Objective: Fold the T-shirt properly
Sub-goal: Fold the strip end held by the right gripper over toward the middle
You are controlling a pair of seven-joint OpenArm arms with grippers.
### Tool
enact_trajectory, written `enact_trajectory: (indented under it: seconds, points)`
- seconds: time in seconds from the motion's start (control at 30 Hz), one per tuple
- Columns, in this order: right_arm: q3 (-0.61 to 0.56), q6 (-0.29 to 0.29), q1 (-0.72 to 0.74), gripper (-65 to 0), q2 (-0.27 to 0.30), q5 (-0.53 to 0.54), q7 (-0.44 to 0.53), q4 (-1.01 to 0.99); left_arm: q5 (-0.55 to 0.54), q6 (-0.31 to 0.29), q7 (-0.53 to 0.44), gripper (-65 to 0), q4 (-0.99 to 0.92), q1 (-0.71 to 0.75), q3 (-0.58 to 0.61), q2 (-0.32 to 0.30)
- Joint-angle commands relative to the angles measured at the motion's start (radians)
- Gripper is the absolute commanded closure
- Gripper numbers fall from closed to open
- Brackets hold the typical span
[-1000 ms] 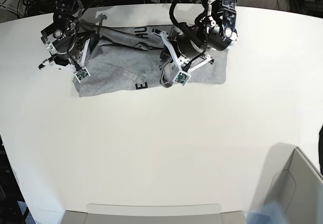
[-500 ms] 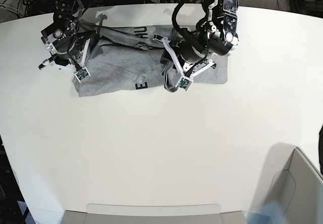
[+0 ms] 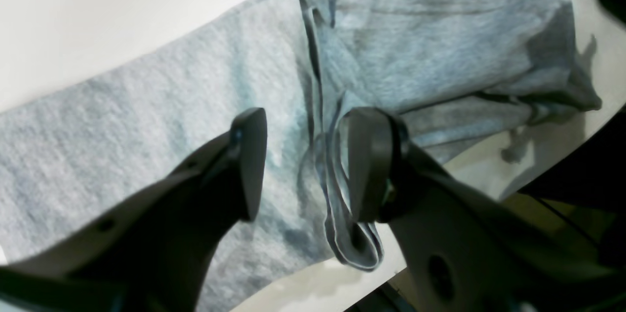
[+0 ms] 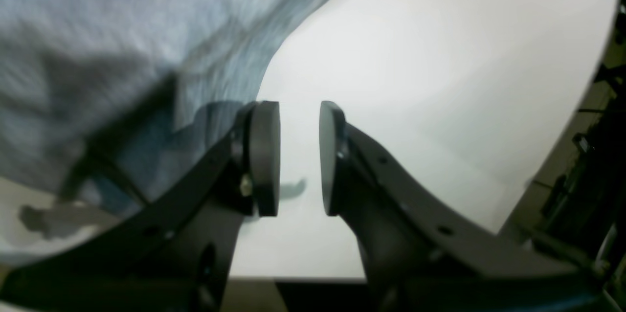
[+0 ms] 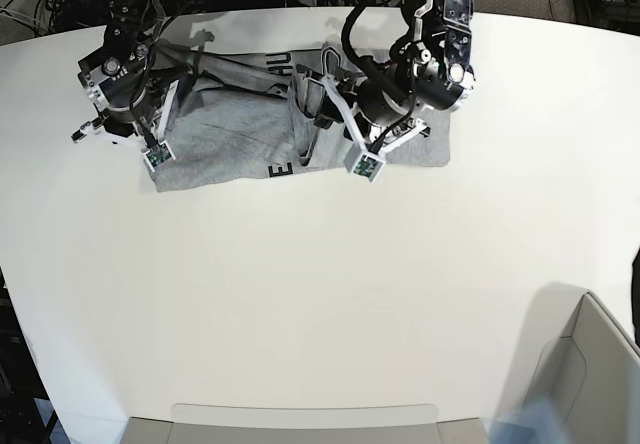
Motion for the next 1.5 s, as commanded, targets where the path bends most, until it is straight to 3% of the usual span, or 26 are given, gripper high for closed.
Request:
enact_trajectory:
  seconds: [0.0, 0.17, 0.4, 0.6, 1.47]
  points:
    - [0.013, 0.015, 0.02, -15.8, 0.001, 0.012, -0.002, 0.012, -0.011, 0.0, -0.014, -26.0, 0.018, -0.007, -0.011, 0.002]
    - [0.122, 0.015, 0.063, -24.7, -0.054, 0.076, -0.003, 0.012, -0.011, 0.0, -0.009, -26.1, 0.018, -0.006, -0.02, 0.001]
    - [0.331, 0.015, 0.101, -25.2, -0.115, 0.17, -0.011, 0.0, -0.011, -0.003, -0.009, -26.1, 0.016, 0.004, -0.019, 0.001]
    - [0.336, 0.015, 0.146, -25.2, -0.106, 0.246, -0.172, -0.112, -0.01, -0.005, -0.009, -26.1, 0.016, 0.013, -0.011, 0.001]
    - [0.326, 0.015, 0.153, -25.1, -0.069, 0.274, -0.168, -0.64, -0.01, -0.005, -0.017, -26.1, 0.016, 0.034, -0.016, -0.031]
